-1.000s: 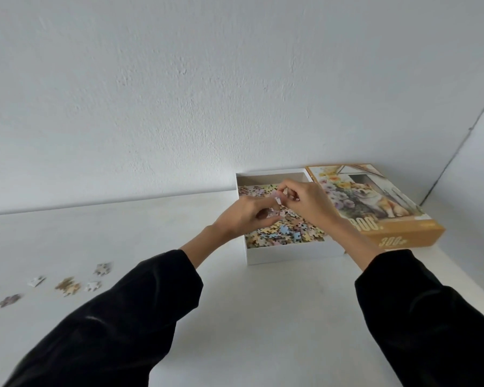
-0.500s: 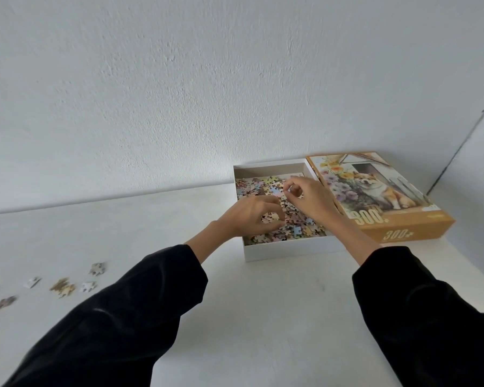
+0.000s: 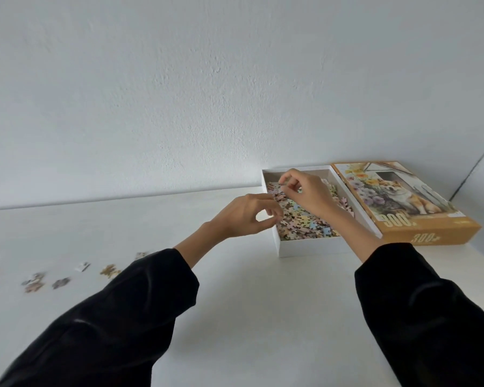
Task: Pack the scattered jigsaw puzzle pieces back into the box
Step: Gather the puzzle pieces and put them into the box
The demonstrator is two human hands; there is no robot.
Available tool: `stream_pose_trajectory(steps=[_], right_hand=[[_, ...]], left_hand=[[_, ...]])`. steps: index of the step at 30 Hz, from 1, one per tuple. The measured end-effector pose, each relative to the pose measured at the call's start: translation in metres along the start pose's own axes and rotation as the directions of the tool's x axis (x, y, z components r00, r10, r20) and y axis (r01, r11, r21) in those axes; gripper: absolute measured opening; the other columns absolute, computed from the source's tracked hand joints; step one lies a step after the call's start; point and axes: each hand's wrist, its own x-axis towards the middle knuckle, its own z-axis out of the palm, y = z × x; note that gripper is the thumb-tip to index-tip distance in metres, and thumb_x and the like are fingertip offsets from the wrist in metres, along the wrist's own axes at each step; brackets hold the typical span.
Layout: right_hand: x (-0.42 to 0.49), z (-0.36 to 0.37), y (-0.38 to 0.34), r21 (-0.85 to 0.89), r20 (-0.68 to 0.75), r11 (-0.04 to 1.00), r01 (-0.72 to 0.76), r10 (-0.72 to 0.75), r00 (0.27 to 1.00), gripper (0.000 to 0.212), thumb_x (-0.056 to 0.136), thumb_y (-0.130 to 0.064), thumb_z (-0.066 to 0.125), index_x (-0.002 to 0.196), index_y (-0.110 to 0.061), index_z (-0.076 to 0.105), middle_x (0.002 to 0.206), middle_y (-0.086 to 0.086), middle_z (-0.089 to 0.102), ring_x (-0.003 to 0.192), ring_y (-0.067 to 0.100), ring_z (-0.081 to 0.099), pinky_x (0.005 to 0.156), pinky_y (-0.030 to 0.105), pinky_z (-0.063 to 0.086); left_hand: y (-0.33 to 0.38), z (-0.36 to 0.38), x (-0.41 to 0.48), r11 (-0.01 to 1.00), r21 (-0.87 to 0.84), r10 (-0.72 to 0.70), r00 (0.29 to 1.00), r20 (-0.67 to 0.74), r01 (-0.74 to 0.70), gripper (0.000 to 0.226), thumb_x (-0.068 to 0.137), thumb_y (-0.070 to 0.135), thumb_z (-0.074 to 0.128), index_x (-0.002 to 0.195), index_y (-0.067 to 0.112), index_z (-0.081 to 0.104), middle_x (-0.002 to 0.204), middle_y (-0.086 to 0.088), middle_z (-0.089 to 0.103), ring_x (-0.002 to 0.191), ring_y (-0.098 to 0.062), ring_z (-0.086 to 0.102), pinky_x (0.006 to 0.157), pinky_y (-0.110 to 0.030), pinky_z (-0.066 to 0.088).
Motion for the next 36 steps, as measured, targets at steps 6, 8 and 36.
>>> stream_pose_trajectory(steps=[6, 8, 36], right_hand=[[0.004, 0.043, -0.066, 0.088, 0.036, 0.994, 0.06, -0.064, 0.997, 0.01, 0.086, -0.02, 0.06, 0.096, -0.017, 0.06, 0.074, -0.004, 0.062, 0.073, 0.016, 0.061, 0.068, 0.034, 0.05], [0.005, 0.064, -0.091, 0.111, 0.077, 0.991, 0.071, -0.079, 0.994, 0.01, 0.086, -0.021, 0.06, 0.096, -0.019, 0.059, 0.075, -0.006, 0.061, 0.075, 0.014, 0.06, 0.067, 0.032, 0.047], [-0.046, 0.232, -0.196, 0.021, 0.16, 0.995, 0.094, -0.096, 0.982, 0.025, 0.081, -0.03, 0.066, 0.103, -0.018, 0.069, 0.101, 0.003, 0.058, 0.102, 0.023, 0.049, 0.082, 0.03, 0.032]], left_hand=[[-0.02, -0.048, -0.071, 0.991, 0.034, -0.125, 0.992, -0.025, 0.126, 0.013, 0.089, 0.024, 0.055, 0.094, 0.02, 0.067, 0.093, 0.01, 0.066, 0.081, 0.0, 0.061, 0.072, -0.025, 0.05], [-0.029, -0.062, -0.098, 0.985, 0.041, -0.168, 0.985, -0.048, 0.17, 0.013, 0.089, 0.024, 0.055, 0.094, 0.02, 0.066, 0.093, 0.01, 0.066, 0.079, 0.003, 0.058, 0.071, -0.029, 0.052], [-0.125, -0.079, -0.316, 0.858, 0.053, -0.499, 0.853, -0.152, 0.511, 0.04, 0.087, 0.045, 0.043, 0.116, 0.024, 0.061, 0.122, 0.001, 0.055, 0.111, -0.018, 0.055, 0.097, -0.033, 0.042]])
